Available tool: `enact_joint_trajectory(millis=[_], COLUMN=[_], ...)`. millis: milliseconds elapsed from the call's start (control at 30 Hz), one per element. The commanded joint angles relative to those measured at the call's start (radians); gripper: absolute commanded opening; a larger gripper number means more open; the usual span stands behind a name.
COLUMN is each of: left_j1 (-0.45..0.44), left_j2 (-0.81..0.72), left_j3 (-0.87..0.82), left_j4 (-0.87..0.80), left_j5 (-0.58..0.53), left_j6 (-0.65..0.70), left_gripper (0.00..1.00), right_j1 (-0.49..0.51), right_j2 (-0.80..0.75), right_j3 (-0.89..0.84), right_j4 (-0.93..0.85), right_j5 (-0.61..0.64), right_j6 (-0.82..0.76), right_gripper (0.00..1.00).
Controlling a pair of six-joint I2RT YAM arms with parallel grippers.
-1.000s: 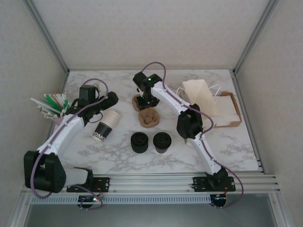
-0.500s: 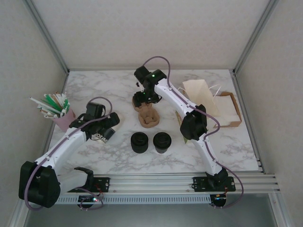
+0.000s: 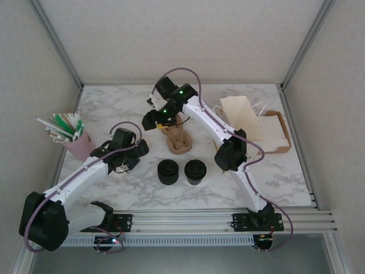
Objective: Pack the takeout coffee
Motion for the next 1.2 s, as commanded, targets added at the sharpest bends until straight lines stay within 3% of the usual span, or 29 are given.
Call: enact_joint_trajectory(millis=[0,200,467,733,867,1000,1167], left_j1=[-0.012,-0.011,-0.007,0.031,0.076,0.123,0.169], left_j2=[-0.089,-0.233,-0.47,-0.489,-0.452,-0.441,-0.437], left_j3=[-0.032,-0.046,-0.186,-0.301,-0.34,-0.354,-0.378], left_j4=[-0.045,-0.086,-0.177,-0.106,-0.022,0.032,0.109], left_j5=[0.006,0.019,0.056,0.101,0.172,0.21,0.292], left_j6=[-0.069,-0.174,-0.358,-0.369,-0.339,-0.304,-0.283], left_gripper=[1.0,1.0,1.0,0.98,0.92,0.88,0.85], right_j1=[0.005,0.008,0.021,0.039,0.047,0.053,0.058], right_j2=[0.072,0.153,0.218,0.25,0.252,0.234,0.192], right_j3=[0.044,0.091,0.099,0.105,0.106,0.107,0.096], right_j4=[0.025,0.047,0.084,0.077,0.069,0.054,0.065], right_j5=[-0.149,-0.17,-0.203,-0.25,-0.272,-0.28,-0.311], right_j6=[-0.016,-0.006,-0.008,-0.02,-0.026,-0.041,-0.045], right_gripper=[0.72,0.71,0.71,0.67,0.58,0.36,0.26])
